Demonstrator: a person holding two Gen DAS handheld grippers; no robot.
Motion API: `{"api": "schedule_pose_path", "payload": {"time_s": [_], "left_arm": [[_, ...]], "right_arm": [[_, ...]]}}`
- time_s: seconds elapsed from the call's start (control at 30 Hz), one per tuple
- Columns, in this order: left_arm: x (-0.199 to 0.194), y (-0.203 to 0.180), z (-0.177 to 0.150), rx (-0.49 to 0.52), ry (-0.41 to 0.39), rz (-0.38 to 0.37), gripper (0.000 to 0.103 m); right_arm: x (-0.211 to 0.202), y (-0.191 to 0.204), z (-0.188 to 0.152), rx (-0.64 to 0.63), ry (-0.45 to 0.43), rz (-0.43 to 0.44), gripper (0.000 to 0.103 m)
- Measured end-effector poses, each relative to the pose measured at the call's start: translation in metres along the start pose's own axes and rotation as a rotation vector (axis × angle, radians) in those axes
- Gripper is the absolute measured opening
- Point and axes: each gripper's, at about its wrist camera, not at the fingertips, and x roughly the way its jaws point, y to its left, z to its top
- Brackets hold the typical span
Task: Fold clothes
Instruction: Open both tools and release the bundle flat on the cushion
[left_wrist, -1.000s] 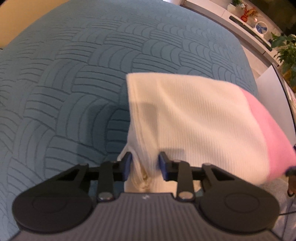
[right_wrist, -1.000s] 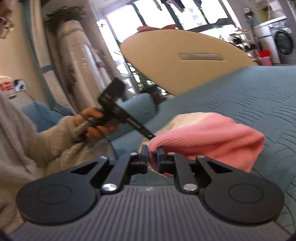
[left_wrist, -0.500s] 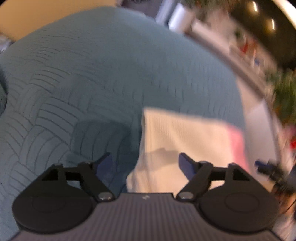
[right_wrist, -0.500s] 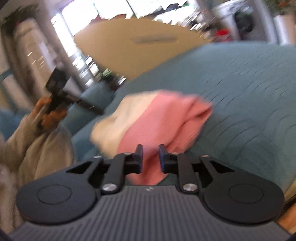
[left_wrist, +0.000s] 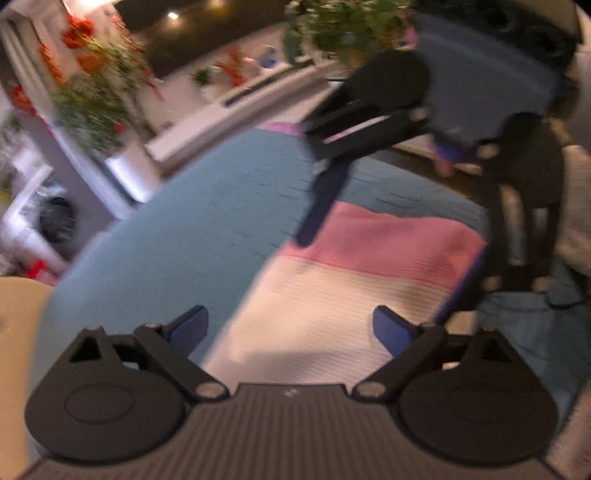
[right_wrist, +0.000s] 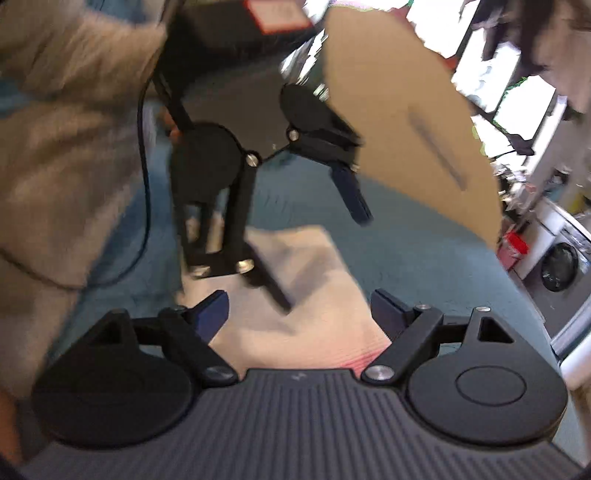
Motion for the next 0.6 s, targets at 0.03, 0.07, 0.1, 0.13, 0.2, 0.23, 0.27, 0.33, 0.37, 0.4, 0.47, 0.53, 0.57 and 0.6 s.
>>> {"api": "schedule_pose_path", "payload": {"time_s": [0.03,0.07,0.1,0.13,0.2,0.23,0.27,0.33,0.37,0.4,0.47,0.53,0.57,0.6], "left_arm": [[0.006,0.005,-0.004,-0.020,0.007,-0.039,0.096],[0.011,0.009,-0.007,-0.038,0.016,-0.066,0.096],[0.019,0.015,-0.011,-0.059,0.041,-0.087,0.096],[0.032,0.023,-0.017,-0.095,0.084,-0.116,0.096],[0.047,0.037,-0.027,-0.173,0.153,-0.176,0.099],[0.052,0.043,-0.034,-0.206,0.182,-0.210,0.099],[0.052,0.044,-0.037,-0.201,0.183,-0.216,0.099],[0.046,0.038,-0.043,-0.126,0.229,-0.210,0.099],[0.042,0.033,-0.046,-0.086,0.244,-0.196,0.100],[0.039,0.032,-0.048,-0.075,0.246,-0.191,0.100],[0.031,0.031,-0.060,-0.081,0.264,-0.182,0.100],[0.025,0.033,-0.067,-0.103,0.286,-0.180,0.100],[0.023,0.033,-0.070,-0.102,0.293,-0.174,0.100],[0.019,0.033,-0.073,-0.101,0.298,-0.165,0.100]], "right_arm": [[0.003,-0.003,-0.001,0.004,0.007,0.024,0.085],[0.012,-0.010,-0.005,0.017,0.005,0.072,0.086],[0.016,-0.014,-0.009,0.032,0.000,0.092,0.086],[0.019,-0.016,-0.014,0.052,-0.004,0.106,0.086],[0.035,-0.022,-0.036,0.166,-0.027,0.144,0.085],[0.036,-0.023,-0.044,0.202,-0.040,0.154,0.085],[0.034,-0.026,-0.056,0.261,-0.075,0.169,0.085],[0.028,-0.030,-0.071,0.325,-0.109,0.185,0.083],[0.018,-0.032,-0.075,0.341,-0.104,0.188,0.082],[0.009,-0.033,-0.079,0.357,-0.098,0.191,0.082],[-0.003,-0.034,-0.089,0.377,-0.071,0.192,0.080],[-0.015,-0.032,-0.100,0.399,-0.052,0.191,0.078],[-0.022,-0.030,-0.106,0.413,-0.057,0.190,0.077],[-0.028,-0.028,-0.113,0.431,-0.061,0.189,0.077]]}}
